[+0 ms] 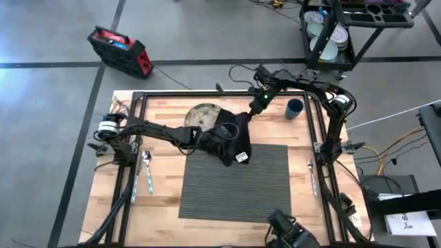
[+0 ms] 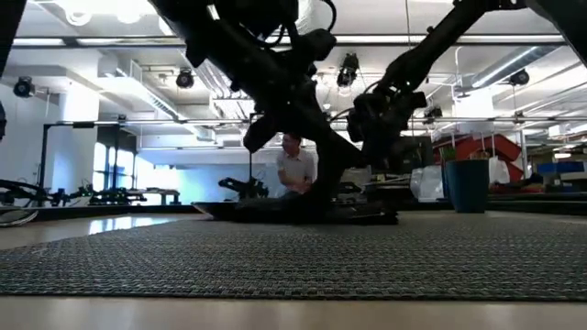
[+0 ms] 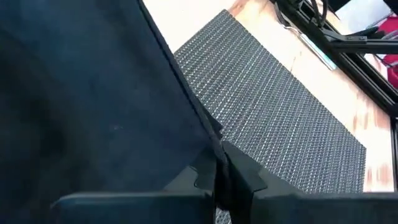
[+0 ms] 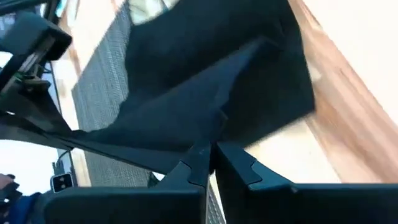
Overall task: Set table place
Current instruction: Fold the black napkin
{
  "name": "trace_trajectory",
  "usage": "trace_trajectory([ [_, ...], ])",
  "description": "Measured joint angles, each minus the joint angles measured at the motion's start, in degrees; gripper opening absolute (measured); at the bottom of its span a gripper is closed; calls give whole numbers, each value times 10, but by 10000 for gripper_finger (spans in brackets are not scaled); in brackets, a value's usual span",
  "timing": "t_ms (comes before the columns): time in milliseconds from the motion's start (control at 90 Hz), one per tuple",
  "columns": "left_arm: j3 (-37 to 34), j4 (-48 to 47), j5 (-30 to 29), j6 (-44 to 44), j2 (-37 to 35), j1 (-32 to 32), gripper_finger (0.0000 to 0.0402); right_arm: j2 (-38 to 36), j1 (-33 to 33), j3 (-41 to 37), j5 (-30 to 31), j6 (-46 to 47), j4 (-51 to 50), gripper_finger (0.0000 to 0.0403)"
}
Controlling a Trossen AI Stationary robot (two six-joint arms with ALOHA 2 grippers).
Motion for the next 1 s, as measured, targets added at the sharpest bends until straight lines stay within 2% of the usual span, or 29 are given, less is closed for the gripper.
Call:
trace_trajectory([
  [111,0,33,24,-4,16,-6,34,0,-22,-26,30,15,13,33],
  [267,0,62,21,-11,26,-1,84,0,-55,-40,19,16,13,83],
  [344,0,80,19,-11,27,-2,111,-4,-75,-40,-7,21,17,109],
  [478,0,108,14,-5,27,1,156,-33,-90,-40,-86,33,28,144],
  [622,0,77,8,-8,21,14,191,-106,-87,-48,-96,34,27,159],
  [800,0,0,7,8,11,31,193,-211,-50,-91,-94,16,31,150],
  [1000,-1,-58,-5,33,-9,42,164,-300,-12,-194,-5,23,83,119],
])
